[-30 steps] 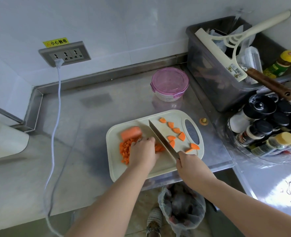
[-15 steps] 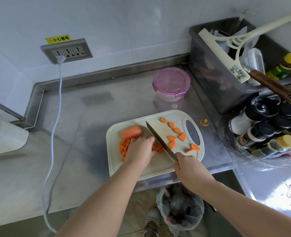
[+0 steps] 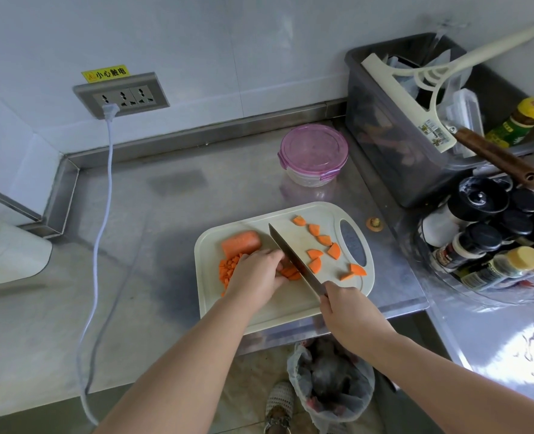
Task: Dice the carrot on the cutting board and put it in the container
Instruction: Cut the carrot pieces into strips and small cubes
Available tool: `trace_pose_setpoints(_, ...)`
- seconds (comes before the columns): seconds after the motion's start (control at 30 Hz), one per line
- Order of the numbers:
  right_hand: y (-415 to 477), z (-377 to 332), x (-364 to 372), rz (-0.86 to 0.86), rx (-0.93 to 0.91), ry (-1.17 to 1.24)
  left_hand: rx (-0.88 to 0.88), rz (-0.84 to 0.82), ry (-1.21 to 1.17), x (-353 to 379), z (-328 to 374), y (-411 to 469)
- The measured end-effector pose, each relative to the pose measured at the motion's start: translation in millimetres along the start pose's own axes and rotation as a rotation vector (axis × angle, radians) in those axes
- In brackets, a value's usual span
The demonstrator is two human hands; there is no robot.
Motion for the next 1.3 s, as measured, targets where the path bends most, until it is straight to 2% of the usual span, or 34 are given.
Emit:
trace_pose_setpoints(0.3, 5, 4, 3, 0.017, 0.065, 0.106, -0.024, 0.056, 0.002, -4, -1, -6)
trace_pose_setpoints(0.43, -1, 9, -7, 0.109, 0.092, 0.205, -0.056, 0.063, 0.047, -7, -1, -11)
trace_pose_setpoints(0.6, -11, -3, -5, 0.111, 0.025, 0.112, -0.121, 0.119, 0.168, -12, -2, -18)
trace_pose_setpoints(0.83, -15, -6, -2, 0.101, 0.045, 0.105, -0.152, 0.127, 0.205, -14, 3, -21)
trace_pose_setpoints(1.03, -11, -11, 4, 0.064, -0.008, -0.106, -0.156, 0.121, 0.205, -16, 3, -21)
trace_pose_setpoints(1.3, -10, -11, 8, 0.060, 0.041, -0.019, -0.150, 0.101, 0.228, -12, 5, -20)
Point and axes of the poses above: each hand's wrist, its own y-axis towards the middle knuckle, its own x-axis out of the palm, z = x × y, the point moved 8 cm from there along y, towards the middle knuckle, and after that the axes turned 12 degrees about -y, right-handed, at the moved point
